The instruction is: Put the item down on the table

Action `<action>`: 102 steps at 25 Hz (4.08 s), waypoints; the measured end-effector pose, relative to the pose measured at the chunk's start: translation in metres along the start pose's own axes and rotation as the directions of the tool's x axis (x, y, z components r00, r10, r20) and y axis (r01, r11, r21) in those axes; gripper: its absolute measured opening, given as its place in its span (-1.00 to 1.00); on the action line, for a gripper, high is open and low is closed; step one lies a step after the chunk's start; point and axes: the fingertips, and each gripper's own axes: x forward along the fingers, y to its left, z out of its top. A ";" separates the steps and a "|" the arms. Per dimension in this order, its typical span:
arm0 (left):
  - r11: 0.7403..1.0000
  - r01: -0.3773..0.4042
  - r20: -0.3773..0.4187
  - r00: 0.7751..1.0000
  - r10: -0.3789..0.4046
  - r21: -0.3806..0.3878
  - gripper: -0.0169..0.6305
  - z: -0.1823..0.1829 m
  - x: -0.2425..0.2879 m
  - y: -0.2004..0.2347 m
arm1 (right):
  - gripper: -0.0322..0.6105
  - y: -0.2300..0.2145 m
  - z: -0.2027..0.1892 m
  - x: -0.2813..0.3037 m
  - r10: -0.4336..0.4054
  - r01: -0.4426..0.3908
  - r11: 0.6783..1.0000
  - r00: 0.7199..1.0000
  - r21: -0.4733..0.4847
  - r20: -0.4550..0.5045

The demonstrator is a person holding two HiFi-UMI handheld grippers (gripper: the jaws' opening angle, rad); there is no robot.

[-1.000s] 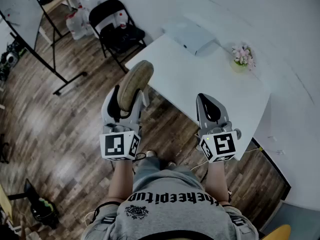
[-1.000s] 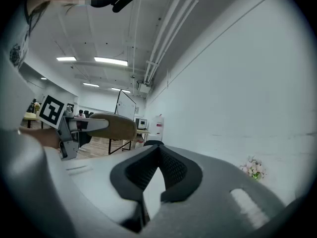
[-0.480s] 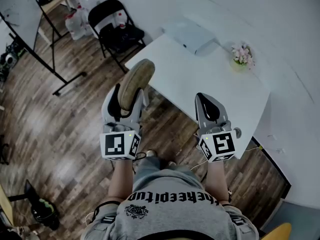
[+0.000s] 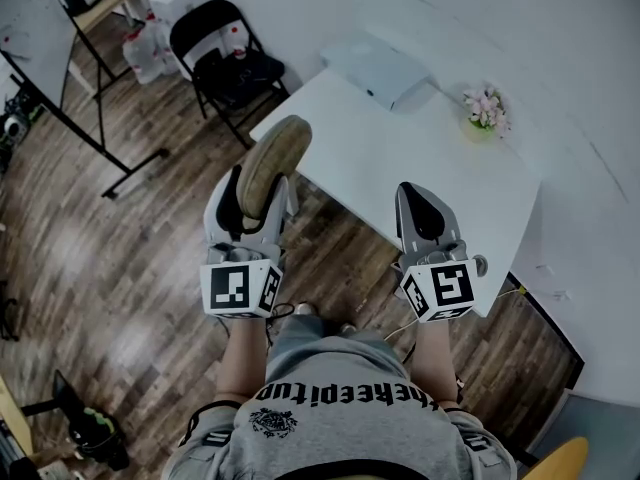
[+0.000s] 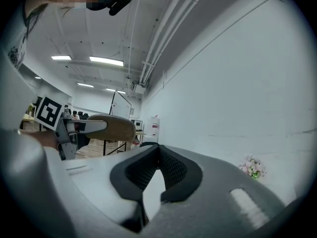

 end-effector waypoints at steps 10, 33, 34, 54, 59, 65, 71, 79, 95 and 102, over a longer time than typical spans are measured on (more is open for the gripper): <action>0.997 0.082 0.003 0.997 -0.082 0.014 -0.08 -0.004 0.013 0.026 | -0.89 0.017 0.001 0.019 -0.065 0.065 0.998 0.997 0.018 0.031; 0.995 0.095 -0.016 0.995 -0.095 0.000 -0.08 -0.019 0.105 0.045 | -0.89 -0.034 -0.005 0.112 -0.057 0.056 0.998 0.998 0.041 0.023; 0.995 0.096 -0.016 0.995 -0.096 0.001 -0.08 -0.020 0.112 0.046 | -0.89 -0.038 -0.006 0.118 -0.055 0.054 0.998 0.998 0.041 0.023; 0.998 0.066 -0.034 0.997 -0.065 0.015 -0.08 -0.044 0.222 0.046 | -0.89 -0.108 -0.015 0.215 0.030 -0.032 0.997 0.999 0.065 0.028; 0.998 0.063 -0.039 0.997 -0.063 0.017 -0.08 -0.050 0.234 0.039 | -0.89 -0.118 -0.020 0.222 0.045 -0.047 0.996 0.999 0.073 0.028; 0.996 0.085 -0.051 0.995 -0.084 0.014 -0.08 -0.053 0.249 0.035 | -0.89 -0.128 -0.023 0.231 0.039 -0.041 0.995 0.999 0.092 0.026; 0.991 0.135 -0.067 0.989 -0.134 0.010 -0.08 -0.059 0.273 0.035 | -0.89 -0.137 -0.024 0.242 -0.003 0.001 0.995 1.000 0.102 0.020; 0.975 0.223 -0.088 0.971 -0.222 0.002 -0.08 -0.068 0.306 0.041 | -0.89 -0.145 -0.021 0.261 -0.076 0.074 0.992 0.997 0.104 0.014; 0.901 0.425 -0.210 0.877 -0.433 -0.084 -0.08 -0.142 0.348 0.047 | -0.89 -0.144 -0.044 0.281 -0.245 0.252 0.960 0.967 0.121 -0.074; 0.854 0.504 -0.277 0.809 -0.519 -0.131 -0.08 -0.183 0.358 0.041 | -0.89 -0.142 -0.053 0.283 -0.319 0.331 0.935 0.941 0.125 -0.110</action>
